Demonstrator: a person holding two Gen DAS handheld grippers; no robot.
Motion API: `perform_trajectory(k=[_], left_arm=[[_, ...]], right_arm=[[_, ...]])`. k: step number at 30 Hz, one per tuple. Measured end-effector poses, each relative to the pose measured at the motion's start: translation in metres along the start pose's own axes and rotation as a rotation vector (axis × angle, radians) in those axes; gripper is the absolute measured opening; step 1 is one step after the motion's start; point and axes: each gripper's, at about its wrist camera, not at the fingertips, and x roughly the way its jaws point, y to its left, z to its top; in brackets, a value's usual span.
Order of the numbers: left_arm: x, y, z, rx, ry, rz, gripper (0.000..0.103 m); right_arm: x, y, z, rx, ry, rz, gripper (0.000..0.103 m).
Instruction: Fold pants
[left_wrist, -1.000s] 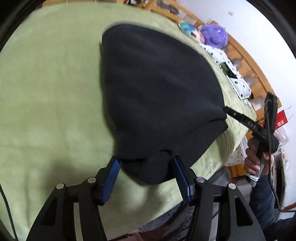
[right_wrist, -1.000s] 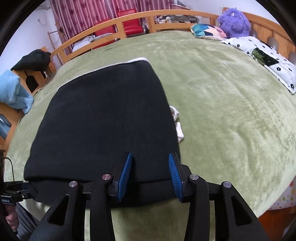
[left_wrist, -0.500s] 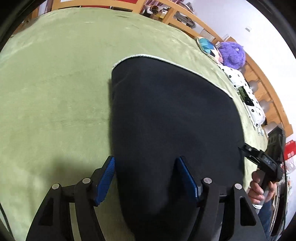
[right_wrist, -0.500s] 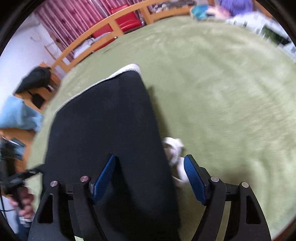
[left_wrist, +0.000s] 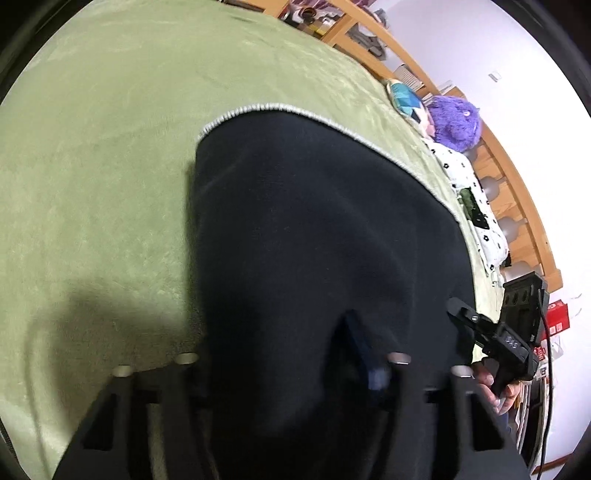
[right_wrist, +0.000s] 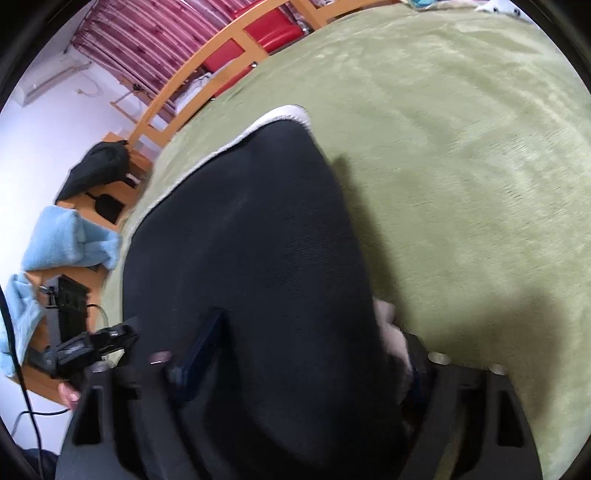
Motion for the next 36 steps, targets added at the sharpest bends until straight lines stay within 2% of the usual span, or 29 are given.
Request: perform_trajectory(k=[1,3,6,10,15,18,22,27,29,31,32,33,35,36], left_arm=[[-0.007,-0.001,0.0,0.012,-0.013,-0.008,0.032],[-0.017,-0.005,0.002,0.025,-0.031,-0.029,0.029],[-0.036,-0.015,0.002,0.068,-0.057,-0.019,0.027],[-0.069,-0.012,0.003,0.071,-0.08,-0.038,0.026],[-0.124,0.015,0.008,0.086,-0.132,0.018,0.026],[-0.152,0.039,0.007,0.081,-0.149,0.062,0.026],[-0.188,0.088,0.001,0.029,-0.153,0.112,0.026],[-0.197,0.135,-0.001,-0.029,-0.122,0.116,0.027],[-0.185,0.148,-0.003,-0.049,-0.087,0.115,0.033],[-0.172,0.153,-0.006,-0.033,-0.037,0.175,0.043],[-0.17,0.152,-0.007,-0.026,-0.029,0.199,0.043],[-0.171,0.15,-0.011,-0.016,-0.032,0.227,0.043],[-0.183,0.144,-0.023,0.01,-0.076,0.279,0.048],[-0.189,0.14,-0.028,0.02,-0.091,0.294,0.054]], right_arm=[[-0.006,0.004,-0.002,-0.015,-0.015,-0.013,0.067],[-0.015,0.016,-0.008,-0.017,-0.04,-0.03,0.052],[-0.03,0.04,-0.014,-0.04,-0.092,-0.091,0.039],[-0.045,0.082,-0.022,-0.071,-0.153,-0.146,0.032],[-0.038,0.132,-0.034,-0.066,-0.15,-0.076,0.022],[-0.016,0.173,-0.048,-0.099,-0.137,-0.064,0.022],[0.014,0.214,-0.06,-0.094,-0.099,-0.001,0.022],[0.045,0.252,-0.076,-0.142,-0.065,0.007,0.022],[0.054,0.255,-0.076,-0.164,-0.054,-0.03,0.025],[0.065,0.245,-0.07,-0.187,-0.035,-0.067,0.033],[0.066,0.241,-0.068,-0.19,-0.033,-0.07,0.039],[0.067,0.233,-0.067,-0.189,-0.019,-0.081,0.045],[0.055,0.228,-0.07,-0.18,-0.033,-0.128,0.048],[0.048,0.231,-0.072,-0.186,-0.059,-0.157,0.048]])
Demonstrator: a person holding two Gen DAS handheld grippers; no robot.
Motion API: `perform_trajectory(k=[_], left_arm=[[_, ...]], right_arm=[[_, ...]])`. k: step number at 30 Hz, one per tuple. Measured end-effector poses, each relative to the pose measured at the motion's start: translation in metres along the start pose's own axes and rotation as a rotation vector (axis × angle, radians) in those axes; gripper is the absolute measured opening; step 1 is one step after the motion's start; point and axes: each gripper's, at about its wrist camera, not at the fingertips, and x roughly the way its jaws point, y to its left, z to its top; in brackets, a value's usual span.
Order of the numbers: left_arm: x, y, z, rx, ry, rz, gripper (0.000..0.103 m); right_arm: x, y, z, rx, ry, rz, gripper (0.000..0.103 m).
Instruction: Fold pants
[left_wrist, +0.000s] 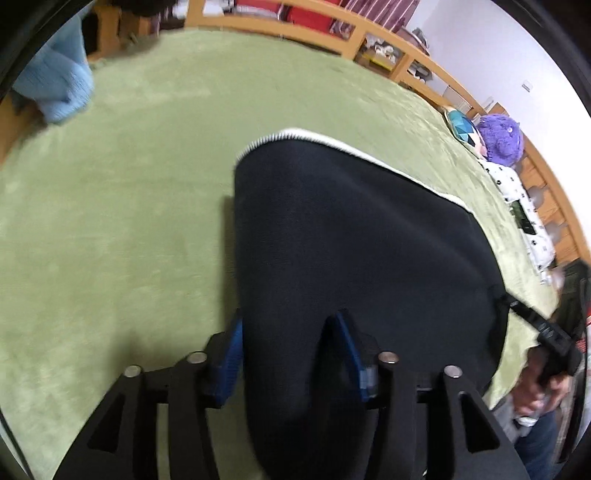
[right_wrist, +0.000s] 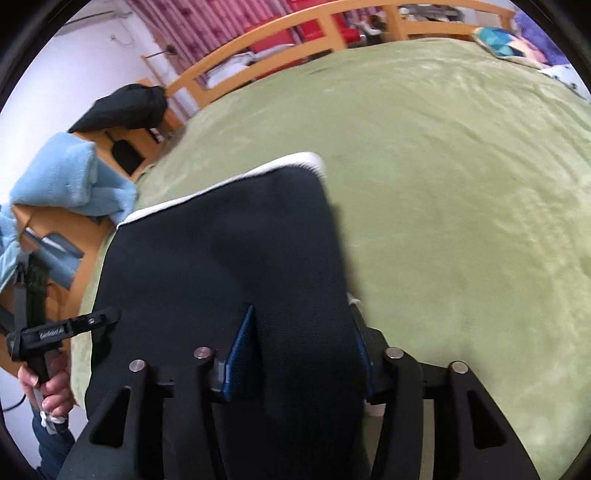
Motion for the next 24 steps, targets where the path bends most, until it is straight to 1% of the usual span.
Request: perform_trajectory(k=[1,2,3,4,5,7,8,9,10,11,12,13,14,16,17,18,19,21,22,24], left_arm=[[-0.01,-0.003,-0.006,0.01,-0.028,0.015,0.055],[-0.02,-0.007,-0.013,0.022,-0.059,0.03,0.055],[-0.032,-0.014,-0.022,0.041,-0.097,0.047,0.058],[-0.041,-0.019,-0.031,0.058,-0.128,0.055,0.063],[-0.046,-0.024,-0.037,0.072,-0.145,0.056,0.066],[-0.052,-0.036,-0.058,0.118,-0.164,0.078,0.067],[-0.049,-0.04,-0.07,0.137,-0.161,0.104,0.067],[-0.043,-0.041,-0.081,0.144,-0.142,0.123,0.067],[-0.036,-0.039,-0.093,0.137,-0.11,0.125,0.067],[-0.024,-0.036,-0.102,0.11,-0.067,0.117,0.067],[-0.018,-0.032,-0.109,0.073,-0.055,0.1,0.068],[-0.013,-0.025,-0.115,0.024,-0.052,0.052,0.068],[-0.011,-0.019,-0.116,-0.015,-0.048,0.01,0.068],[-0.016,-0.009,-0.11,-0.056,-0.014,-0.045,0.068],[-0.022,-0.006,-0.107,-0.064,-0.015,-0.064,0.068],[-0.029,-0.004,-0.103,-0.062,-0.033,-0.07,0.068],[-0.038,-0.003,-0.099,-0.05,-0.064,-0.055,0.068],[-0.049,-0.004,-0.085,-0.016,-0.111,-0.01,0.068],[-0.052,-0.004,-0.074,-0.003,-0.133,0.008,0.068],[-0.051,-0.005,-0.055,0.004,-0.157,0.014,0.068]], right_arm=[[-0.015,0.002,-0.003,-0.019,-0.038,-0.046,0.048],[-0.024,0.005,-0.006,-0.029,-0.059,-0.062,0.048],[-0.039,0.01,-0.012,-0.041,-0.098,-0.065,0.048],[-0.048,0.014,-0.016,-0.052,-0.124,-0.062,0.048],[-0.058,0.022,-0.024,-0.078,-0.155,-0.056,0.048],[-0.066,0.036,-0.043,-0.146,-0.175,-0.033,0.048],[-0.066,0.04,-0.051,-0.17,-0.17,-0.027,0.046],[-0.061,0.044,-0.061,-0.198,-0.153,-0.023,0.044],[-0.053,0.046,-0.072,-0.218,-0.122,-0.031,0.043],[-0.044,0.044,-0.082,-0.224,-0.08,-0.05,0.039],[-0.03,0.041,-0.093,-0.222,-0.034,-0.079,0.036],[-0.021,0.038,-0.101,-0.216,-0.012,-0.097,0.036],[-0.014,0.035,-0.107,-0.207,0.01,-0.104,0.036],[-0.015,0.032,-0.112,-0.197,0.014,-0.097,0.036],[-0.02,0.032,-0.111,-0.199,0.021,-0.09,0.036],[-0.024,0.031,-0.11,-0.2,0.027,-0.081,0.036],[-0.032,0.031,-0.106,-0.198,0.025,-0.063,0.036],[-0.047,0.028,-0.099,-0.198,-0.01,-0.041,0.036],[-0.053,0.029,-0.092,-0.2,-0.042,-0.032,0.036],[-0.061,0.034,-0.073,-0.204,-0.105,-0.023,0.037]])
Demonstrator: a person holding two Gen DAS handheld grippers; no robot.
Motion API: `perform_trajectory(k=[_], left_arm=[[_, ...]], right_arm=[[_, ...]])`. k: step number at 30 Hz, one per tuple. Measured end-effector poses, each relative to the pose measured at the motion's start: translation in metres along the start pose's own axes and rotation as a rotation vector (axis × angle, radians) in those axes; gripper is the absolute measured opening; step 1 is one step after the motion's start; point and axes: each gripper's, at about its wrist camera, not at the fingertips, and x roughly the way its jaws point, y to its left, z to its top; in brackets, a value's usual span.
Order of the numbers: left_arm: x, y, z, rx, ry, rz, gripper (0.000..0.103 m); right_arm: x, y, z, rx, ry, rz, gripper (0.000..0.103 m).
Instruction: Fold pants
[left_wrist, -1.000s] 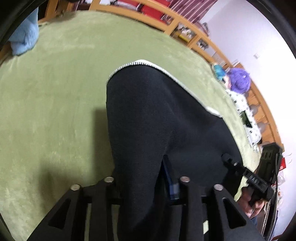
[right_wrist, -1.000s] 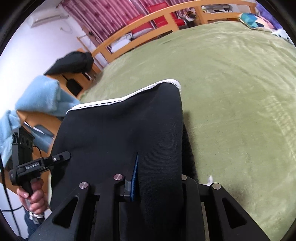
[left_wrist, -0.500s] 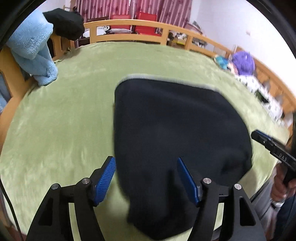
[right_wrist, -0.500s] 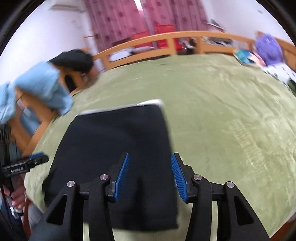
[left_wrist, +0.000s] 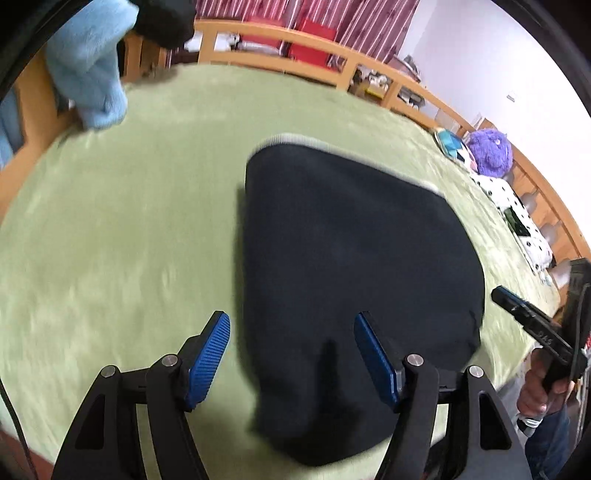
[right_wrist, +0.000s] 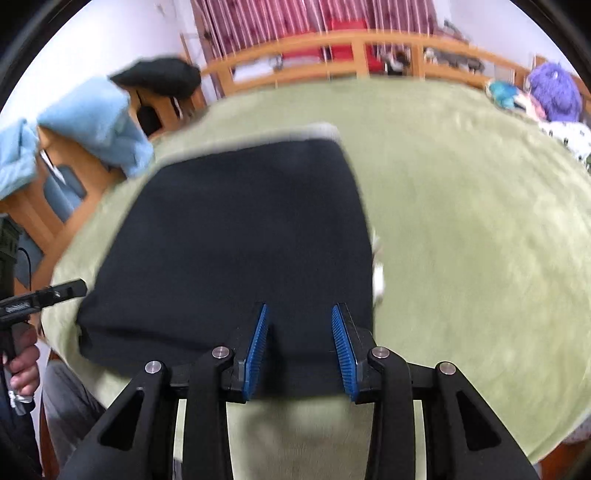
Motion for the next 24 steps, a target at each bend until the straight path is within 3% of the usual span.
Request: perform_trajectory(k=[6,11,13,15,17,18,21,24], left_arm=[[0.04,-0.02,0.067,0.028,-0.043,-0.027,0.068],[0.078,-0.026,0.097,0.027,-0.041,-0.047,0.068],[0.095,-0.024,0.103,0.041,-0.033,-0.026,0.068],[0.114,-0.023,0.109,0.052,-0.007,-0.027,0.066],[0.126,-0.022,0.112,0.058,0.014,-0.005,0.064],[0.128,-0.023,0.112,0.062,0.013,-0.002,0.064],[0.115,-0.023,0.11,0.059,0.009,-0.005,0.063],[0.091,-0.025,0.102,0.083,-0.005,0.025,0.064]], right_arm=[[0.046,0.007,0.081,-0.045,-0.091,-0.014,0.038],[0.097,0.002,0.12,-0.041,-0.066,0.048,0.033],[0.121,-0.003,0.119,-0.047,-0.026,0.045,0.029],[0.137,-0.009,0.113,-0.041,-0.002,0.021,0.016],[0.145,-0.025,0.112,0.016,0.008,0.046,0.012],[0.148,-0.033,0.113,0.048,0.014,0.05,0.002],[0.149,-0.04,0.113,0.08,0.029,0.045,0.0],[0.131,-0.028,0.111,0.008,0.004,-0.023,0.0]])
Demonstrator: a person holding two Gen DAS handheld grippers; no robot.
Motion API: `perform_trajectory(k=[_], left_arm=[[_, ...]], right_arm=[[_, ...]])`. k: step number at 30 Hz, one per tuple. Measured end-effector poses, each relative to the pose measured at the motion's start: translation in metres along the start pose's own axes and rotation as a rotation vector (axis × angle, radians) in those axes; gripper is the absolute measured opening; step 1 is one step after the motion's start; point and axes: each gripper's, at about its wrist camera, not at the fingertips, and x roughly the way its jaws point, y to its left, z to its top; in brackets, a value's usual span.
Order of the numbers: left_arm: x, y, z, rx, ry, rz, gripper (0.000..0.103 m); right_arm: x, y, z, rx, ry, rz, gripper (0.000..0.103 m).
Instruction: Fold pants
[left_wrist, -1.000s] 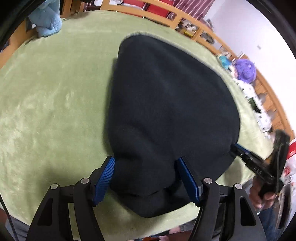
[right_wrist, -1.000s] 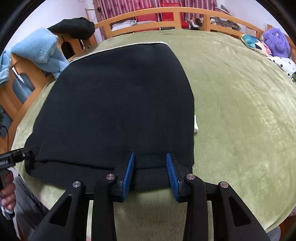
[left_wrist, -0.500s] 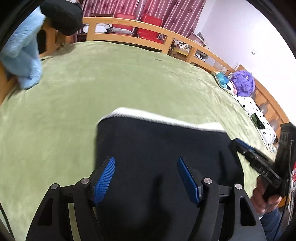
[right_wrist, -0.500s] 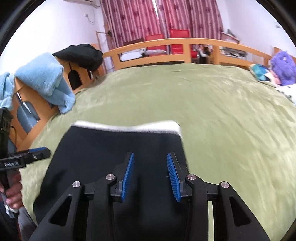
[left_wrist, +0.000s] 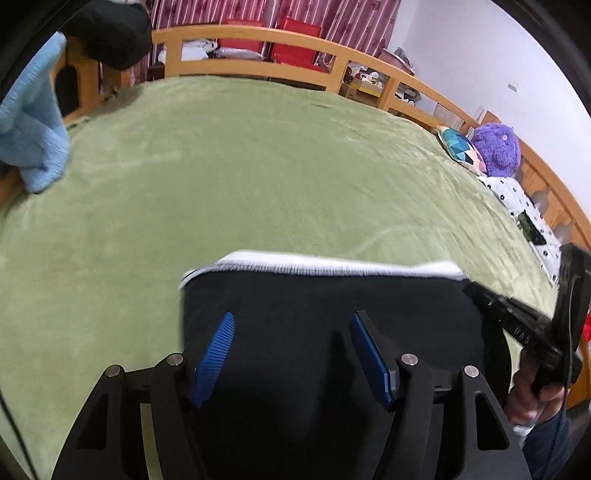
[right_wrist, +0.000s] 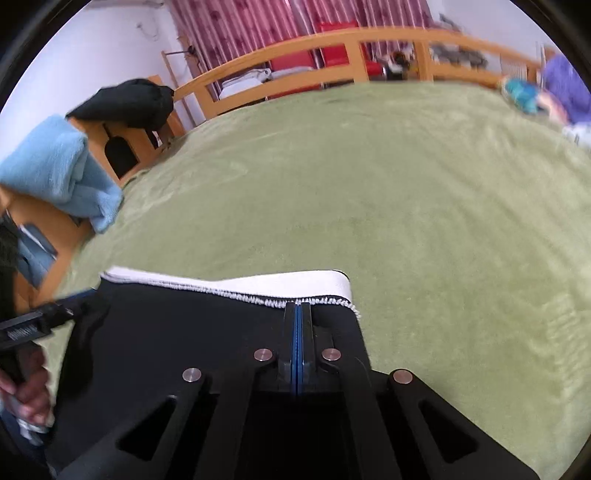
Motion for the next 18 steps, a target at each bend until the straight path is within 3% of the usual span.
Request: perform_trajectory(k=[1,5,8,10,14,18], left_arm=[[-0.013,0.001,-0.008,0.002,-0.008,0.004,0.064],[-0.051,-0.003,-0.056,0.025,-0.008,-0.023,0.065],[-0.061,-0.009,-0.096,0.061,0.029,0.037,0.066],[-0.058,-0.006,-0.119,0.062,0.081,0.118,0.068],[-0.076,0.018,-0.137,-0.084,0.089,0.086,0.068],[-0.101,0.011,-0.126,-0.128,0.069,0.079,0.066]], right_arm=[[-0.013,0.002,-0.004,-0.004,-0.006,-0.01,0.001],[-0.056,0.0,-0.034,0.036,-0.034,0.027,0.025],[-0.076,0.002,-0.067,0.008,-0.011,-0.004,0.026],[-0.084,-0.002,-0.089,-0.007,0.004,-0.02,0.026],[-0.1,-0.025,-0.114,0.051,0.053,-0.103,0.028],[-0.124,-0.032,-0.118,0.101,0.064,-0.127,0.028]])
